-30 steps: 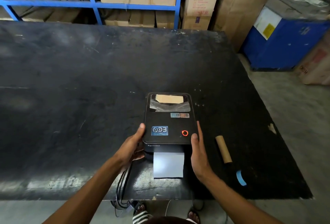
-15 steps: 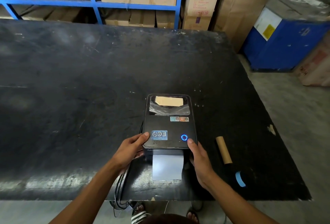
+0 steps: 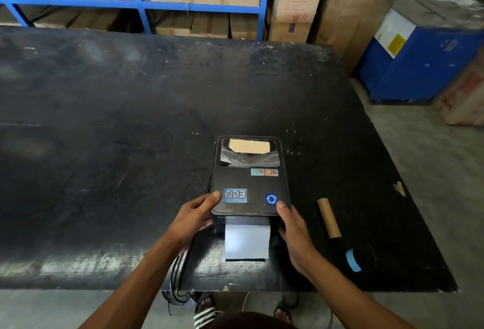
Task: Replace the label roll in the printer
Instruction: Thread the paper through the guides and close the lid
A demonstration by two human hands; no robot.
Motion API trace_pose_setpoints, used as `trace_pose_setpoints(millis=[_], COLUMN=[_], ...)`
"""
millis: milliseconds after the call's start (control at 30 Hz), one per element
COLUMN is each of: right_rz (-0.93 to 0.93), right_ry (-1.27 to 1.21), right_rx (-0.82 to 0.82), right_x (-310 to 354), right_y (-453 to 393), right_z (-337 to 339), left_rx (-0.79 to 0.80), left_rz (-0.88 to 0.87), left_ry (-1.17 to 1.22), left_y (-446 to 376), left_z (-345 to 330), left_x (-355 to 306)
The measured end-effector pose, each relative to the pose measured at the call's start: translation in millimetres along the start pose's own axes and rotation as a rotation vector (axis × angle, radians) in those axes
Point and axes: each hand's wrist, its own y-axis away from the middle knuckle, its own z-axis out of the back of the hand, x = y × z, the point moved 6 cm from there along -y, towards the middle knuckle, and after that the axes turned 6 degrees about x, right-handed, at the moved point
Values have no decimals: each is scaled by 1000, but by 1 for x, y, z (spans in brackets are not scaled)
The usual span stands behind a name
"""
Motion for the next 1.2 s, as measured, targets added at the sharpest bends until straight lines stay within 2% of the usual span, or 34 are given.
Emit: trace_pose_setpoints(millis=[333, 867, 1200], right_rz=[-8, -21, -6], right_ry=[-6, 8, 17], right_rx=[-16, 25, 36], right_x=[-3, 5, 6], right_y=[1, 5, 6], right_z=[-2, -6, -5], left_rx=[-47, 95, 59], left_rz=[17, -53, -20], left_ry=[10, 137, 132], left_y=[2, 2, -1], left_z=[-3, -15, -11], left_x=[5, 17, 24])
